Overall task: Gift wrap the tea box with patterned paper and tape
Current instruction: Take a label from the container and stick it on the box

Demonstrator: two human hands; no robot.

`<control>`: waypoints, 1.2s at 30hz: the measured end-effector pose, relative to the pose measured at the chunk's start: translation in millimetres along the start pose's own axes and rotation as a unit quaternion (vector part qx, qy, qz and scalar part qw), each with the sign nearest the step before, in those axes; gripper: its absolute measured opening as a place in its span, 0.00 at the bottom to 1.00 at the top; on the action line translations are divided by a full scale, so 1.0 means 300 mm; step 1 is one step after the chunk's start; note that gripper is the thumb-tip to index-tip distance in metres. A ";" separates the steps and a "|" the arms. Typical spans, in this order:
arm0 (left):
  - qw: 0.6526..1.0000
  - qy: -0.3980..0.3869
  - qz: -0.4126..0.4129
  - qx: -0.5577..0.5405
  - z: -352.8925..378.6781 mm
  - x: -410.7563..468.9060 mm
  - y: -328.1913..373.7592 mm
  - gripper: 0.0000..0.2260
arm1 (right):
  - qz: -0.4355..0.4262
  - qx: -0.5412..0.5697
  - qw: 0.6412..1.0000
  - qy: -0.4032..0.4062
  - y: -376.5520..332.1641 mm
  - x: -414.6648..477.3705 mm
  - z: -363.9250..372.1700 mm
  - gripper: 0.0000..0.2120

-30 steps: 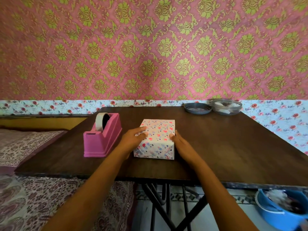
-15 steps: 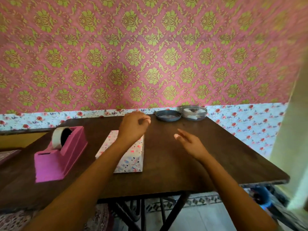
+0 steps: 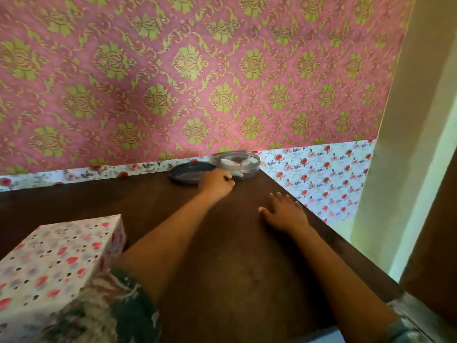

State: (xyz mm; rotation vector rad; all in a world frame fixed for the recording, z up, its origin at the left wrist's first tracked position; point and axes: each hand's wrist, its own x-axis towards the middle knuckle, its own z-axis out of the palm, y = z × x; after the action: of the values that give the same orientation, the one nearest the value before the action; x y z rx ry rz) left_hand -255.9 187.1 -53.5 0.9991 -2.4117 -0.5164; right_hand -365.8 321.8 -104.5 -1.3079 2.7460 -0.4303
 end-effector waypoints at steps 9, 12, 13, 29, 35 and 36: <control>0.976 -0.043 0.098 0.190 0.172 0.303 -0.028 0.32 | 0.007 -0.028 0.999 -0.041 0.051 0.060 0.069 0.32; 0.970 -0.070 0.090 0.217 0.203 0.352 -0.016 0.33 | 0.010 -0.025 0.999 -0.040 0.049 0.067 0.069 0.33; 0.966 -0.082 0.085 0.228 0.201 0.360 -0.010 0.33 | 0.010 -0.019 0.999 -0.041 0.048 0.068 0.067 0.33; 0.960 -0.198 0.146 0.137 -0.065 0.015 0.066 0.13 | -0.023 0.234 0.968 0.088 0.058 -0.019 0.023 0.40; 0.998 -0.004 0.038 -0.040 -0.015 0.053 0.018 0.15 | -0.060 0.250 0.963 0.085 0.050 -0.023 0.011 0.33; 0.998 -0.001 0.038 -0.044 0.014 0.061 0.014 0.15 | -0.063 0.247 0.963 0.090 0.053 -0.019 0.012 0.32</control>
State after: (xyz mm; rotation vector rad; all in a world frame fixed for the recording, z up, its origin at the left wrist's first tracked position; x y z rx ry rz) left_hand -271.9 177.2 -49.8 0.8658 -2.3974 -0.5903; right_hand -373.6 335.0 -112.8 -1.3544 2.4434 -1.2071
